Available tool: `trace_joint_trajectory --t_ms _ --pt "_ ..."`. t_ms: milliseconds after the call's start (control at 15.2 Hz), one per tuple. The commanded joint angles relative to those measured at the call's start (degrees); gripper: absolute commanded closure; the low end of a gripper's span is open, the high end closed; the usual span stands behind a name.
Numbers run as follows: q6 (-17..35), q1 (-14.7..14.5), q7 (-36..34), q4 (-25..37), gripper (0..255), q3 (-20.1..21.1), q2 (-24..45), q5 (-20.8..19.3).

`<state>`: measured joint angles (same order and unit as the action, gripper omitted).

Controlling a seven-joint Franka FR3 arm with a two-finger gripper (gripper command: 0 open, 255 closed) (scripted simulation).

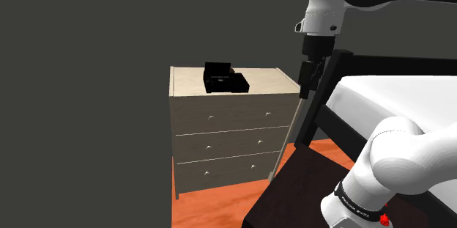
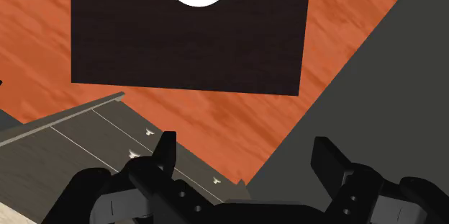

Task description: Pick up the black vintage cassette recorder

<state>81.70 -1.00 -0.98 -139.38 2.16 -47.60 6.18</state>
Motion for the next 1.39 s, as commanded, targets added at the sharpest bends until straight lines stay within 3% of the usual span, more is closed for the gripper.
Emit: trace_joint_trajectory --t_ms 0,660,1320 --pt "0.0 0.0 0.0 0.0 0 0.0 0.0 0.0" --pt "14.5 -1.9 19.3 6.7 0 -5.3 15.8 -10.4" --pt "26.2 -4.1 35.8 19.4 0 -8.0 33.0 -15.3"
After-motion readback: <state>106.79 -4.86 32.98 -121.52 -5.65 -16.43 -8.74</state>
